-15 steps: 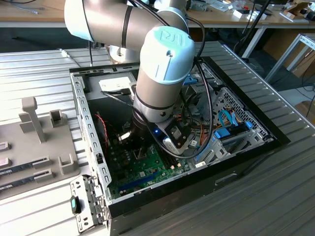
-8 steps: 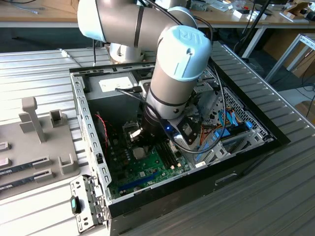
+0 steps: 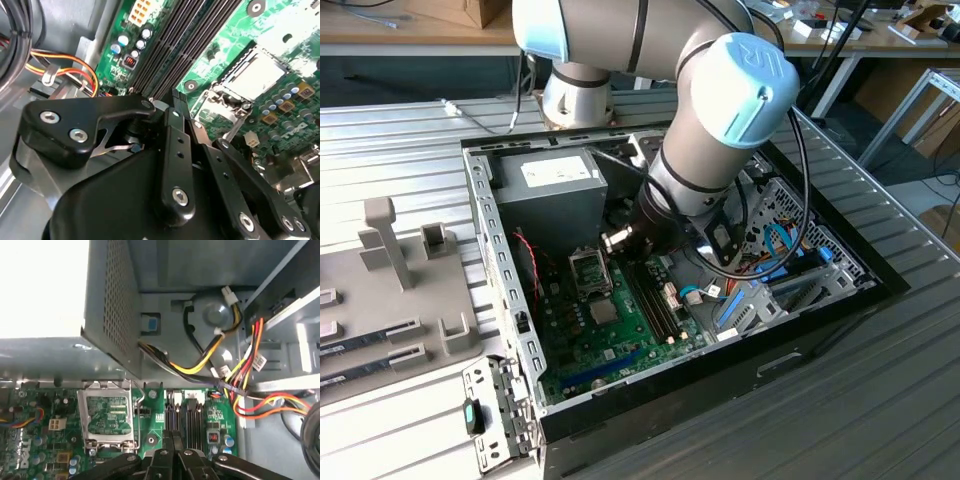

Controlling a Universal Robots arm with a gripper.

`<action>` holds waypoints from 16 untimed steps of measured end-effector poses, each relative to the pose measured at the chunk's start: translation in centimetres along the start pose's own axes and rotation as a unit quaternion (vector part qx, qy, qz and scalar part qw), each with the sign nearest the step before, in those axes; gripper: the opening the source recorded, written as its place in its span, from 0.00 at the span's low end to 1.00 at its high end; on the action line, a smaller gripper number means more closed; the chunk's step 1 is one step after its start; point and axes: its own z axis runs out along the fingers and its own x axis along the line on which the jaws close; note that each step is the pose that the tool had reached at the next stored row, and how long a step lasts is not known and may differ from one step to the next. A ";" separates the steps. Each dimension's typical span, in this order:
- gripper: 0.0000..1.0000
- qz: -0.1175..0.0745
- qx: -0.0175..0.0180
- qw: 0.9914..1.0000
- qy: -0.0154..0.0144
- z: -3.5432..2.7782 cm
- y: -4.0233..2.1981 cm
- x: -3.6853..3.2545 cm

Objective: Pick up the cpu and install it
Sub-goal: 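Close the cpu cover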

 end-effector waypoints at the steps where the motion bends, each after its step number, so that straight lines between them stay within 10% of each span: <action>1: 0.11 -0.004 0.000 1.000 0.001 0.07 0.03 0.00; 4: 0.11 -0.043 -0.003 0.999 0.008 0.32 0.03 -0.03; 8: 0.11 -0.045 -0.010 0.999 0.009 0.60 0.70 -0.35; 11: 0.11 -0.050 -0.033 0.998 0.010 0.68 0.89 -0.39; 14: 0.11 -0.058 -0.047 0.997 0.012 0.72 0.97 -0.47; 16: 0.11 -0.059 -0.068 0.996 0.011 0.77 1.13 -0.62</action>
